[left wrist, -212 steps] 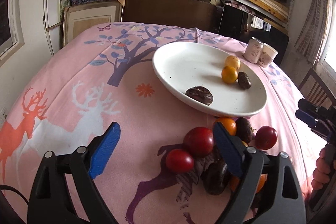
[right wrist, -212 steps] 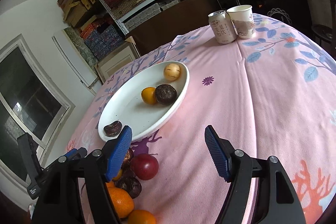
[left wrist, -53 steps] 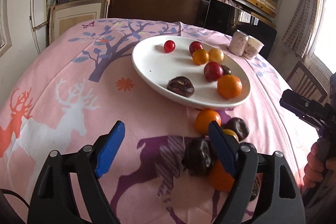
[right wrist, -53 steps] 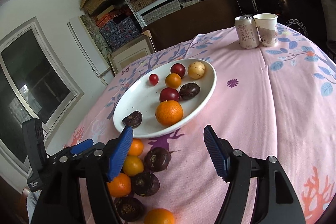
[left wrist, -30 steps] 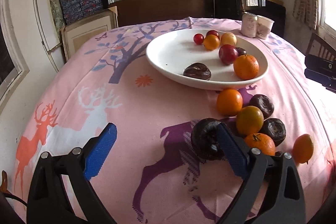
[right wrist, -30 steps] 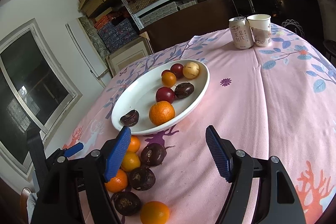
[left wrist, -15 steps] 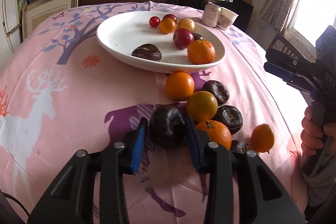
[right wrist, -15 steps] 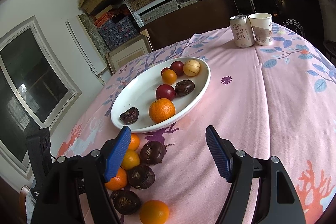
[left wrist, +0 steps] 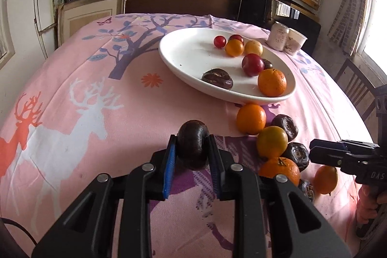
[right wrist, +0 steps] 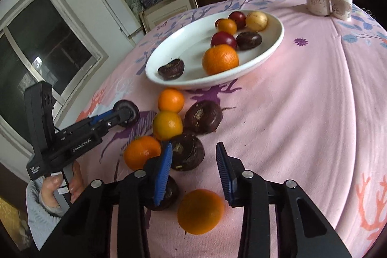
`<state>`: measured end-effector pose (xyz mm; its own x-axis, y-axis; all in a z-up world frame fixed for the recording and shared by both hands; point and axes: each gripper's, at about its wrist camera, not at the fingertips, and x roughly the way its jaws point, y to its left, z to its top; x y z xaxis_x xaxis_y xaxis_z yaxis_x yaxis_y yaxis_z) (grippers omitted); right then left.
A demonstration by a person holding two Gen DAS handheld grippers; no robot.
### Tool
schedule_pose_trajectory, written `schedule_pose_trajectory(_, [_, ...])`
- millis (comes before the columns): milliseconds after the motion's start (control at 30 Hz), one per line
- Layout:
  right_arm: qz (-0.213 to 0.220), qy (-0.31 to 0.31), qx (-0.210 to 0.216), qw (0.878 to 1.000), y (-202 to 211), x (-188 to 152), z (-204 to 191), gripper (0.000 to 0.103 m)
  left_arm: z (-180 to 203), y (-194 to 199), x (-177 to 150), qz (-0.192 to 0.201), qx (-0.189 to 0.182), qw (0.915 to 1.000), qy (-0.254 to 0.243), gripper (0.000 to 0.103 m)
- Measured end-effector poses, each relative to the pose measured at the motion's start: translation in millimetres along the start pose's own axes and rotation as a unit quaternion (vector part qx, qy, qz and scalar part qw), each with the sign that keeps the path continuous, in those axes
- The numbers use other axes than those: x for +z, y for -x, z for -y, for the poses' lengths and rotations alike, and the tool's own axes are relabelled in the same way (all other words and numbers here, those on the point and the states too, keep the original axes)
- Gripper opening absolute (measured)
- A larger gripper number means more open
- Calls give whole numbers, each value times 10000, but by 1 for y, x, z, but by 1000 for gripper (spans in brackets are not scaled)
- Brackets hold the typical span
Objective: Organize fruits
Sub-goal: 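Grasp a dark passion fruit with the left tool while the right tool grasps another, then place both dark fruits on the white plate and open both tools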
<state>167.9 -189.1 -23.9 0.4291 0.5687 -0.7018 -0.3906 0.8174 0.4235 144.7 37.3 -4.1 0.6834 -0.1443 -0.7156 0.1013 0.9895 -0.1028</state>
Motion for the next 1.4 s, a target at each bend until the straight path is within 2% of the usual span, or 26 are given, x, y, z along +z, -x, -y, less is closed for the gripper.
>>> schedule_pose_trajectory(233, [-187, 198, -26, 9996, -18, -3, -14, 39, 5, -5, -2, -84, -1, 9999, -111, 25])
schedule_pose_trajectory(400, [-78, 207, 16, 9998, -17, -3, -15, 36, 5, -5, -2, -78, -59, 9999, -101, 24])
schedule_pose_trajectory(500, [267, 193, 121, 9994, 3, 2, -13, 34, 8, 5, 2, 170, -17, 9997, -155, 24])
schedule_pose_trajectory(567, [590, 58, 171, 9981, 19, 11, -8, 34, 9, 14, 13, 369, -102, 9992, -86, 24])
schedule_pose_trajectory(667, [887, -92, -88, 9960, 26, 36, -1, 33, 16, 13, 39, 518, -88, 9985, -158, 24])
schedule_pose_trajectory(733, [924, -326, -22, 9952, 20, 53, 6, 31, 20, 4, 57, 536, -93, 9984, -145, 24])
schedule_pose_trajectory(800, [949, -468, 107, 9943, 11, 67, 9, 21, 21, -8, 71, 585, -108, 9982, -43, 24])
schedule_pose_trajectory(900, [946, -470, 174, 9943, -8, 79, 6, 21, 20, -27, 84, 583, -227, 9979, 174, 25])
schedule_pose_trajectory(967, [972, -473, 115, 9941, -13, 81, 7, 29, 18, -33, 85, 670, -171, 9973, 266, 49])
schedule_pose_trajectory(1000, [1037, -483, 72, 9934, -10, 80, 9, 52, 16, -32, 83, 739, -87, 9969, 265, 72])
schedule_pose_trajectory(1033, [1140, -477, 21, 9923, -6, 80, 10, 61, 14, -29, 82, 839, -5, 9961, 282, 81])
schedule_pose_trajectory(1200, [1325, -497, 156, 9898, 20, 67, 15, 61, -3, -9, 74, 983, -191, 9932, 599, 82])
schedule_pose_trajectory(1300, [1261, -372, 4, 9913, 31, 49, 15, 61, -10, -2, 53, 777, -202, 9944, 686, 88])
schedule_pose_trajectory(1400, [1149, -421, -58, 9925, 41, 24, 19, 61, -12, 7, 31, 562, -297, 9950, 768, 88])
